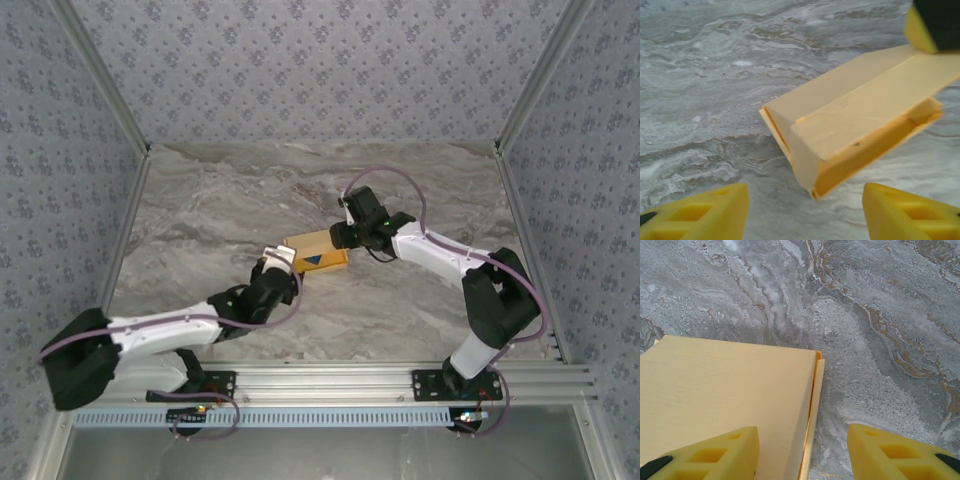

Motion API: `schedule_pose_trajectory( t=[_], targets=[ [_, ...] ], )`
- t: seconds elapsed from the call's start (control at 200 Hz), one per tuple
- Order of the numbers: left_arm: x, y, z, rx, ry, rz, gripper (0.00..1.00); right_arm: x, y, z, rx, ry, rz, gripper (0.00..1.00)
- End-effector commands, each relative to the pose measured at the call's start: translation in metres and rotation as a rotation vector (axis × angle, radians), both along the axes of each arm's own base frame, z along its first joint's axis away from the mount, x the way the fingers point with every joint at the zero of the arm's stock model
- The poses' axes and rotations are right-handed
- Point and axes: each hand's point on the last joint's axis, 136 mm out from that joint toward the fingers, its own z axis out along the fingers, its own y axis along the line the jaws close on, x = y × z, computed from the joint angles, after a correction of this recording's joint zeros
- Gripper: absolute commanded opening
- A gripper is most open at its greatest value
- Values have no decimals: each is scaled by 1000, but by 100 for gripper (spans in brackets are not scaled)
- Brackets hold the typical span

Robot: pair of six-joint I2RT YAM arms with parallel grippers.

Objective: Fold the paper box

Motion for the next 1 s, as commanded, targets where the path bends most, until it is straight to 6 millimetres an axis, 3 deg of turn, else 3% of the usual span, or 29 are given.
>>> schedule_pose_trajectory(
  t=[0.0, 0.185, 0.365, 0.505, 0.61, 0.789, 0.994],
  targets=[
    [-25, -3, 7, -29, 77, -130, 68, -1, -1, -2, -18, 0, 1, 51],
    [-7, 16, 31, -49, 166, -39, 70, -5, 1, -6, -25, -5, 28, 52],
    [38, 21, 28, -98, 248, 49, 71, -11, 1, -16, -45, 6, 47, 52],
    [65, 19, 7, -78, 320, 88, 71, -14, -3, -22, -69, 12, 49, 52],
    [75, 17, -20, -27, 381, 105, 70, -15, -6, -30, -88, 21, 44, 52],
    [75, 18, -59, 35, 451, 118, 70, -17, -9, -49, -105, 53, 42, 51],
    [68, 18, -79, 18, 486, 111, 70, -22, -12, -71, -100, 106, 47, 51]
  ],
)
